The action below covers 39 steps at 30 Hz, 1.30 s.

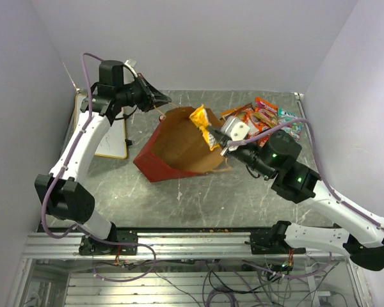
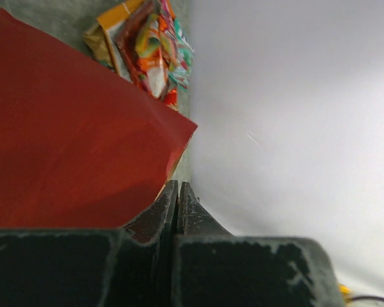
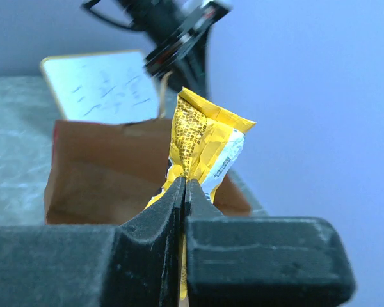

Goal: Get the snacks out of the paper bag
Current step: Take out the snack from the paper bag, then place the snack at the center of the board, then adjust the paper bag at the center of the board.

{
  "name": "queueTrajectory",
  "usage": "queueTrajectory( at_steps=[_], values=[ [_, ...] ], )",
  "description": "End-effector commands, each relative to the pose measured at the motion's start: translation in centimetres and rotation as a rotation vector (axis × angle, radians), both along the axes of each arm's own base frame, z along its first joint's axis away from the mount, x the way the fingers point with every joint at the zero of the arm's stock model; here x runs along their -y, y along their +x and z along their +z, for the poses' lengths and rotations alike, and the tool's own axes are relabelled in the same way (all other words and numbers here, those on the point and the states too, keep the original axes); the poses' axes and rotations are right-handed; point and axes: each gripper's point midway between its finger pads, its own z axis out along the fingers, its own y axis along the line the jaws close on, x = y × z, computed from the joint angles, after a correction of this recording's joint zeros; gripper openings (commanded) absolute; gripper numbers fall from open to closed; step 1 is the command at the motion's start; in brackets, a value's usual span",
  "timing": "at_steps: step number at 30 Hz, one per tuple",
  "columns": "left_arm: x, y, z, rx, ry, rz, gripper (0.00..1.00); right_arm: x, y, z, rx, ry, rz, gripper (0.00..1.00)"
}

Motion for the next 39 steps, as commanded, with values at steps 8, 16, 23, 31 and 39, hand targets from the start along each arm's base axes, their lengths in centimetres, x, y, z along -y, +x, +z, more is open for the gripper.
queueTrajectory(
  at_steps=[8,16,23,31,39],
  values=[
    [0.4,-1.1,5.9,0.123,-0.100,-0.099,0.07,3.0,8.0,6.3,0.129,0.098,-0.379,0.00],
    [1.0,-4.4,10.2,0.129,-0.264,-0.102,0.07,6.6,12.0,9.2,0.115,0.284,-0.418,0.00],
    [7.1,-5.4,11.4,0.113,-0.319,-0.223,0.07,9.4,14.5,8.8,0.085,0.255,-0.507,0.00],
    [13.1,-7.3,12.3,0.098,-0.412,-0.316,0.07,12.3,13.8,7.5,0.050,0.228,-0.552,0.00],
    [7.5,-5.8,3.5,-0.021,-0.336,-0.168,0.07,13.6,13.2,6.3,0.023,0.211,-0.569,0.00]
  ],
)
